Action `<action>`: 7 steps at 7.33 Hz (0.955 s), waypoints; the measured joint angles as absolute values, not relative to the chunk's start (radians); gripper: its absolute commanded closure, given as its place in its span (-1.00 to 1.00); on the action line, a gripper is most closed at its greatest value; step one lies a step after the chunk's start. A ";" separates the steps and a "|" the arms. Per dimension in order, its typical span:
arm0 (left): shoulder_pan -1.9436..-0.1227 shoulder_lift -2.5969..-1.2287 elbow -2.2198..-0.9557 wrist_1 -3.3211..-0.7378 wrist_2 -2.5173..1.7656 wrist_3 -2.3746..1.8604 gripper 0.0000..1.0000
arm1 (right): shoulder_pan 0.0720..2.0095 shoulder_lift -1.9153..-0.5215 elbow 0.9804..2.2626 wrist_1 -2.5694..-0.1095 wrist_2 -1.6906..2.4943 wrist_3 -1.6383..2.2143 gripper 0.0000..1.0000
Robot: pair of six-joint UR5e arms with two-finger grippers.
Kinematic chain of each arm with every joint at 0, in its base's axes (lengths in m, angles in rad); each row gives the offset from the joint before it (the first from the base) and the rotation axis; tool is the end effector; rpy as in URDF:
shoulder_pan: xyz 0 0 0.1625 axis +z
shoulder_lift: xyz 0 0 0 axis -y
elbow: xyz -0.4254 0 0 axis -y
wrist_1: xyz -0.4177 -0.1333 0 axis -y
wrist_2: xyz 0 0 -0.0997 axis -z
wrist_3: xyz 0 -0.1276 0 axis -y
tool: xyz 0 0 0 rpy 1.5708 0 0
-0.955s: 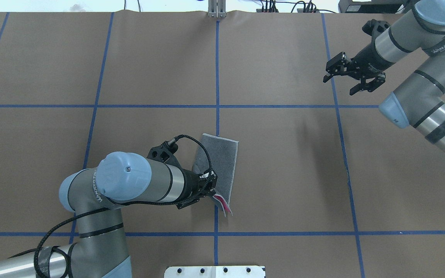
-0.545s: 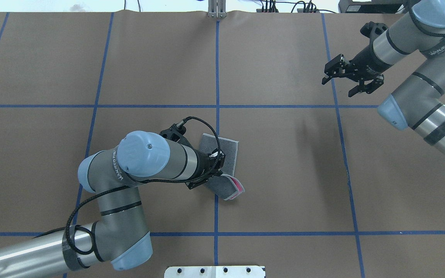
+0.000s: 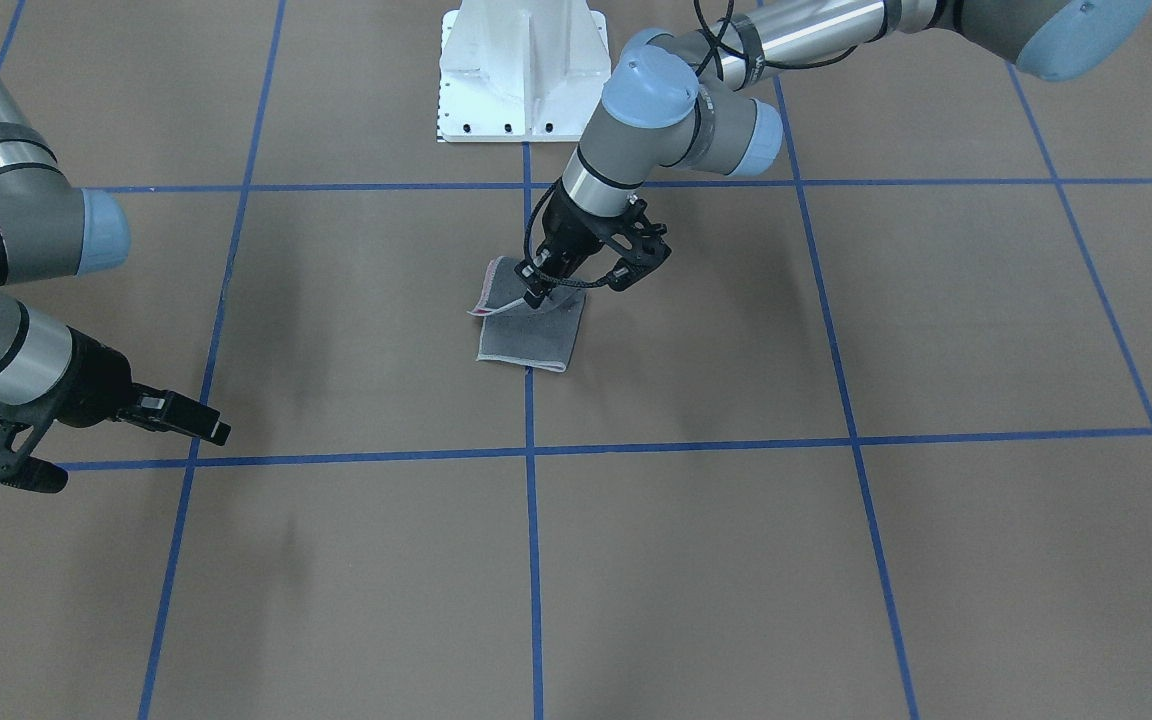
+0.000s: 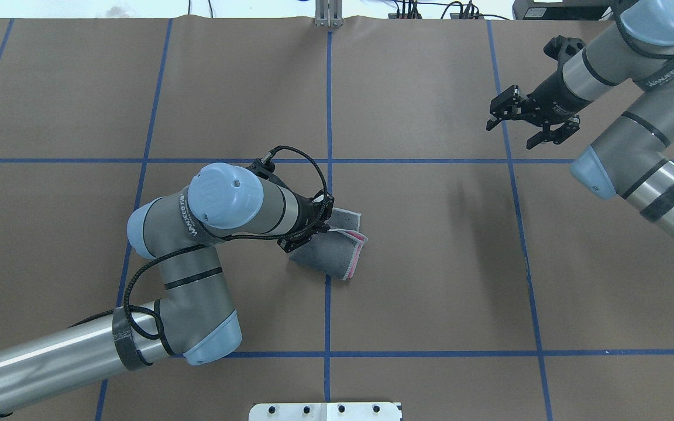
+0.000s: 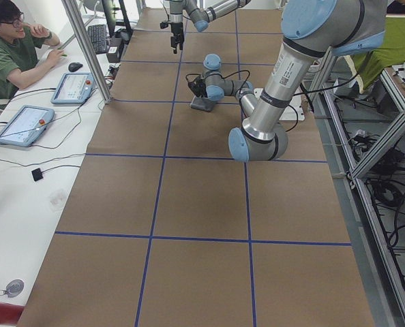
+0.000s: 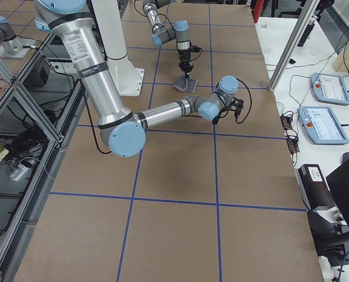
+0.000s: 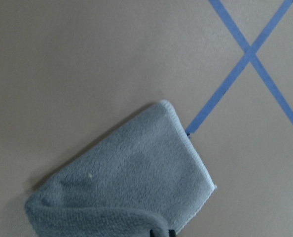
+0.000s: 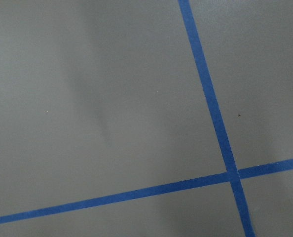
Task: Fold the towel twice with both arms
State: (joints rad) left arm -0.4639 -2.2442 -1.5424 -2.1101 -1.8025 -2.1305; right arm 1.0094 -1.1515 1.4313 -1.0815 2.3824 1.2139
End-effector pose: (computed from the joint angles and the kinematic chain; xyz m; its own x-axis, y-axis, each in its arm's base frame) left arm 0.6257 -0.4293 0.1984 0.1554 -0.6556 -0.7390 0.3868 0.7287 -0.5651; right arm -0.3421 -0.6205 0.4295 0.4682 0.2927 0.8338 -0.1607 0.9560 -0.2454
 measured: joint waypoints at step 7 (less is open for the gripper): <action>-0.525 -2.246 -1.479 -2.173 -1.802 -2.183 1.00 | 1.003 -1.157 1.431 -1.081 2.355 1.213 -1.00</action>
